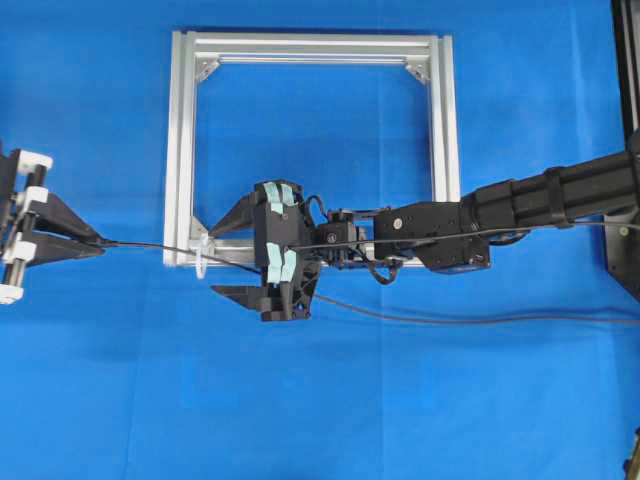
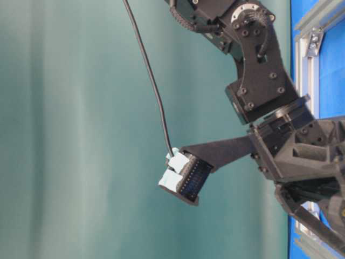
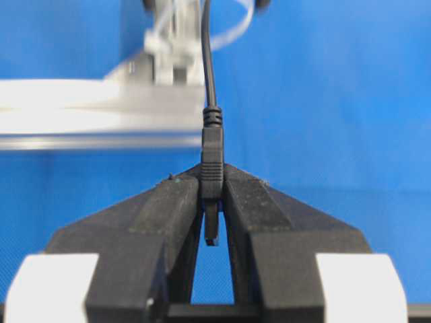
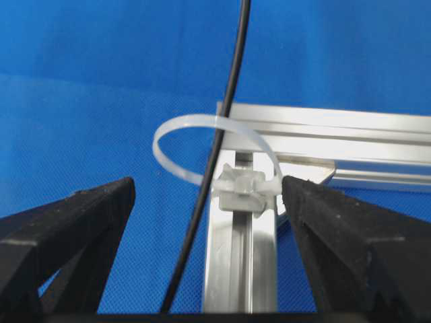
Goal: Insert the wire through the string loop located on the left side.
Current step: 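Open the right gripper and pull the cable left with the left gripper, then release the cable with the left gripper and withdraw both grippers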
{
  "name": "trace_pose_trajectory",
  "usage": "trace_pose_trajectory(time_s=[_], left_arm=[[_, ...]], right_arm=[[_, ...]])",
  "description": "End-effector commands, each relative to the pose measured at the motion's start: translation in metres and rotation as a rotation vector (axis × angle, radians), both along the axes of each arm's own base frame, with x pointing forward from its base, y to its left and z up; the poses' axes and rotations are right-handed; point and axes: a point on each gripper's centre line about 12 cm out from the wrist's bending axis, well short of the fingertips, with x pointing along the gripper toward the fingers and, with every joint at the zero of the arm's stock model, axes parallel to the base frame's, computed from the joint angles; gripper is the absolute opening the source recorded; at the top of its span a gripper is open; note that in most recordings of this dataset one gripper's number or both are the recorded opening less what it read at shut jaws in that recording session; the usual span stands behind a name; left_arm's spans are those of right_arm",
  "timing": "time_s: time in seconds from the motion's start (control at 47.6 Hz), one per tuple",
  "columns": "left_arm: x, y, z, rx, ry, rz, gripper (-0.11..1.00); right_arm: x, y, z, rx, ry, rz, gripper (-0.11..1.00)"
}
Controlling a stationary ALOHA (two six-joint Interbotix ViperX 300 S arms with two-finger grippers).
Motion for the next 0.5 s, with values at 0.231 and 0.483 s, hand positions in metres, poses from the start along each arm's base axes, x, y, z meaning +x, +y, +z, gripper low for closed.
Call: trace_pose_trajectory(time_s=[0.231,0.483], left_arm=[[0.0008,-0.0006,0.0069,-0.004,-0.035,-0.004,0.07],[-0.0002,-0.0006,0.0046,-0.022,-0.015,0.006,0.07]], right_arm=[[0.0038,0.0001,0.0216,0.006,-0.05,-0.002,0.92],[0.0047,0.0002,0.0228,0.006,-0.055,-0.002,0.92]])
